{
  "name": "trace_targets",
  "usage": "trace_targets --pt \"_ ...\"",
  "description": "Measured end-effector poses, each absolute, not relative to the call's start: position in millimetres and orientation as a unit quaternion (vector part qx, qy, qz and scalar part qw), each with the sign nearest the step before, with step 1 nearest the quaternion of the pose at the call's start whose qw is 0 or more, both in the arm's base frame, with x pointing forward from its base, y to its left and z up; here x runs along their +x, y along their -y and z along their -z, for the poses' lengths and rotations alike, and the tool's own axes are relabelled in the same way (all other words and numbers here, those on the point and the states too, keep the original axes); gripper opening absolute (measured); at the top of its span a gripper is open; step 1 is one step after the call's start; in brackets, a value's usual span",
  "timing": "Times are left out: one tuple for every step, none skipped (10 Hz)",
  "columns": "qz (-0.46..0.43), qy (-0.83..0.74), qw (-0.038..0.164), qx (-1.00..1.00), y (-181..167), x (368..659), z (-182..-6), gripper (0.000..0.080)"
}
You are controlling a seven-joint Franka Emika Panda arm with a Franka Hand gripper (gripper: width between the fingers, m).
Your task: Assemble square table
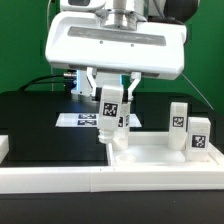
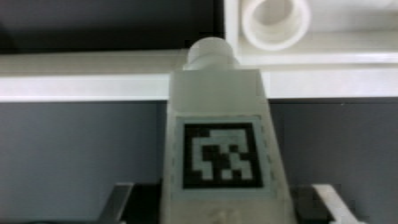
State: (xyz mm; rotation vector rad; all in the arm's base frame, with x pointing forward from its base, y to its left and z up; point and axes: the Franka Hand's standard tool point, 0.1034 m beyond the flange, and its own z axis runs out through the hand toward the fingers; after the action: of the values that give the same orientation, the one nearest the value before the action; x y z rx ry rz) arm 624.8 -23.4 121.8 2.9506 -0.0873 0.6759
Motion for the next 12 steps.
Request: trace_targets --pt "-0.207 0.029 0.051 0.977 17.0 619.4 -115.3 0.029" --pt "-0.209 0.028 0.047 0.976 11.4 624.2 -117.8 0.029" --pt "-0.211 0.025 0.044 0.976 5.3 627.2 -118.8 0.029" --pt "-0.214 0.022 0.041 0.976 -1.1 630.9 -119.8 0.029" --pt "-0.217 0.02 0.039 0.975 -5.0 631.9 -118.8 0.029" --pt "-0.216 0.021 0.04 0.975 -3.8 631.5 -118.3 0.029" --pt "-0.216 0.021 0.04 0.975 -3.5 631.5 -118.3 0.029" --pt "-0.216 0.021 0.04 0.975 -3.6 631.4 -118.1 0.029" --pt "-0.216 0.021 0.04 0.975 -3.5 631.4 -117.9 0.029" --pt "-0.214 0.017 0.041 0.976 -2.7 631.1 -117.4 0.029" --pt "-0.21 0.01 0.041 0.977 1.5 632.2 -116.9 0.029" --pt "-0.211 0.011 0.038 0.977 1.1 634.3 -116.4 0.029"
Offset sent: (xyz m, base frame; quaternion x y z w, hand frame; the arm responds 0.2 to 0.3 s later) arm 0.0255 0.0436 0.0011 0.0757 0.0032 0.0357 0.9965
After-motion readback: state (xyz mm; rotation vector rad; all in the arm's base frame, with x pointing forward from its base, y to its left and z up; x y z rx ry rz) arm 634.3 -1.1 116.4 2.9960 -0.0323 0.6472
